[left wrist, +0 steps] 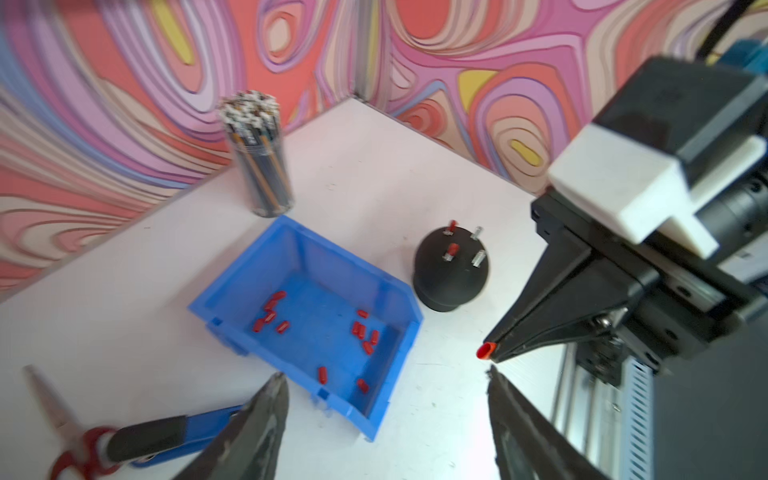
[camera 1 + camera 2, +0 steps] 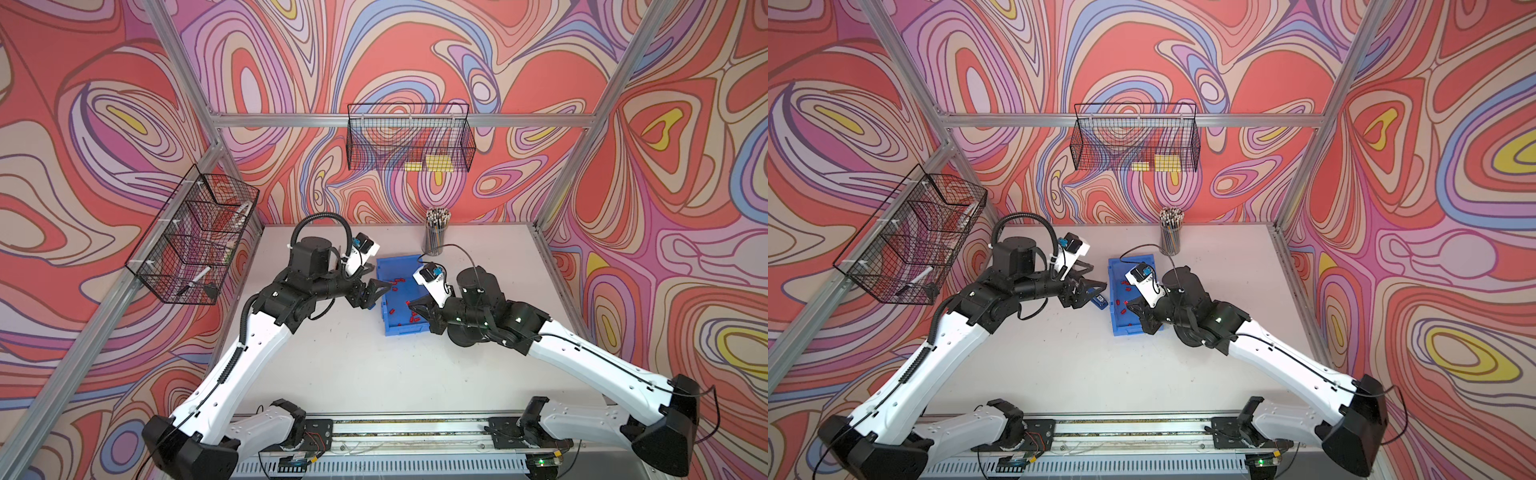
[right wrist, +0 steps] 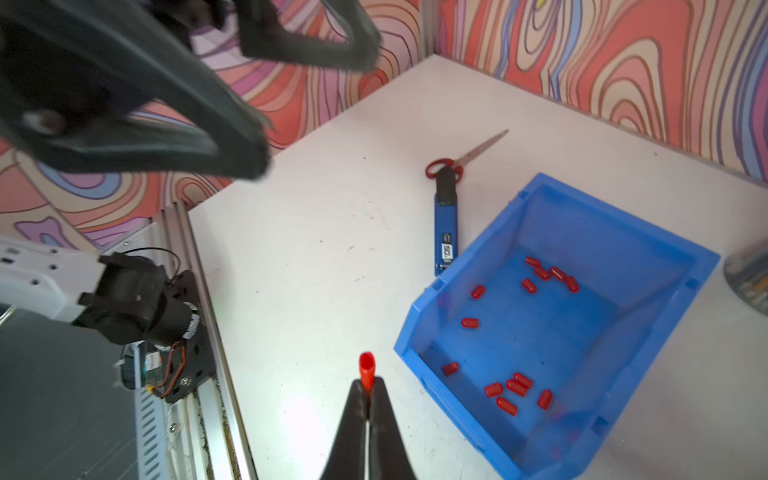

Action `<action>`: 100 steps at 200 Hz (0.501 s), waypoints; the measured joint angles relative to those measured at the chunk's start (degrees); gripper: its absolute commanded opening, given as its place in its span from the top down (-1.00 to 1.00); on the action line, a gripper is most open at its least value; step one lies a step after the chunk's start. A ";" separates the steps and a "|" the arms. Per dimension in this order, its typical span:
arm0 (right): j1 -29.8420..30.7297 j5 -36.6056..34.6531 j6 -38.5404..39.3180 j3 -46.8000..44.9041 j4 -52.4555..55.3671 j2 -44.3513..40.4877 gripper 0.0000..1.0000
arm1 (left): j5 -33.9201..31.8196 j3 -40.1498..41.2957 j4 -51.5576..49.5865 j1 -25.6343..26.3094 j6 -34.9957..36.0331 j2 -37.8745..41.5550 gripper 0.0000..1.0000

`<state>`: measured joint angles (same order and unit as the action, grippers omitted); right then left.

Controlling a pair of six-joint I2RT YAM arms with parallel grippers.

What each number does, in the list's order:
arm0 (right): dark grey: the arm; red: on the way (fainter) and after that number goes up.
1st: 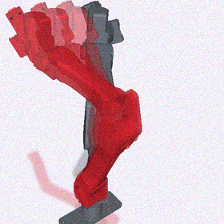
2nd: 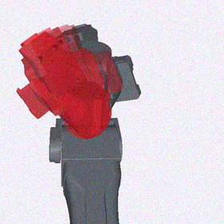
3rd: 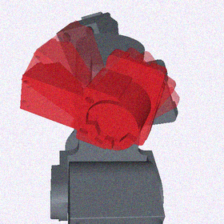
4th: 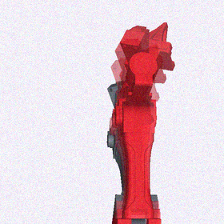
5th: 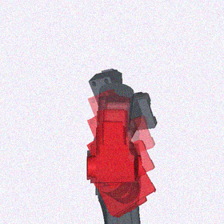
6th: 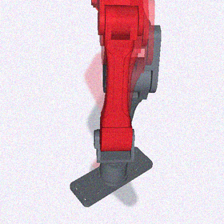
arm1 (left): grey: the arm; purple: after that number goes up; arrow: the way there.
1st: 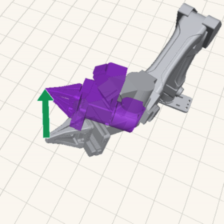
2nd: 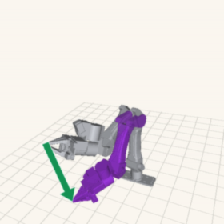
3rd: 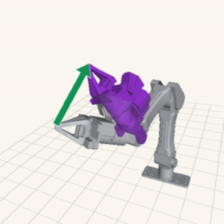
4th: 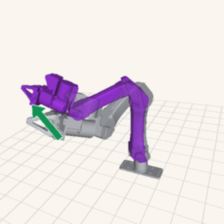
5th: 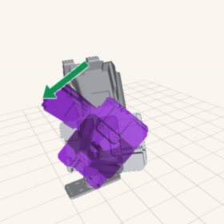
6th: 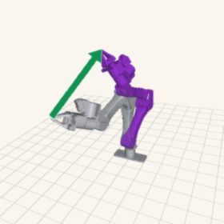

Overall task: Cover the protruding screws with screw protection sleeves
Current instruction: Pick up the screw protection sleeve from the storage box.

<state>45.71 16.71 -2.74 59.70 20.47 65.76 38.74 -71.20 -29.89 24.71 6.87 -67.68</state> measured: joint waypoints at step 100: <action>0.00 7.78 2.25 1.07 -1.64 -1.57 1.00 | 23.45 -2.21 -8.72 1.51 3.48 -4.55 -0.03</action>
<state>45.71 24.49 -0.49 60.77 18.83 64.18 62.19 -73.41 -38.61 26.22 10.35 -72.23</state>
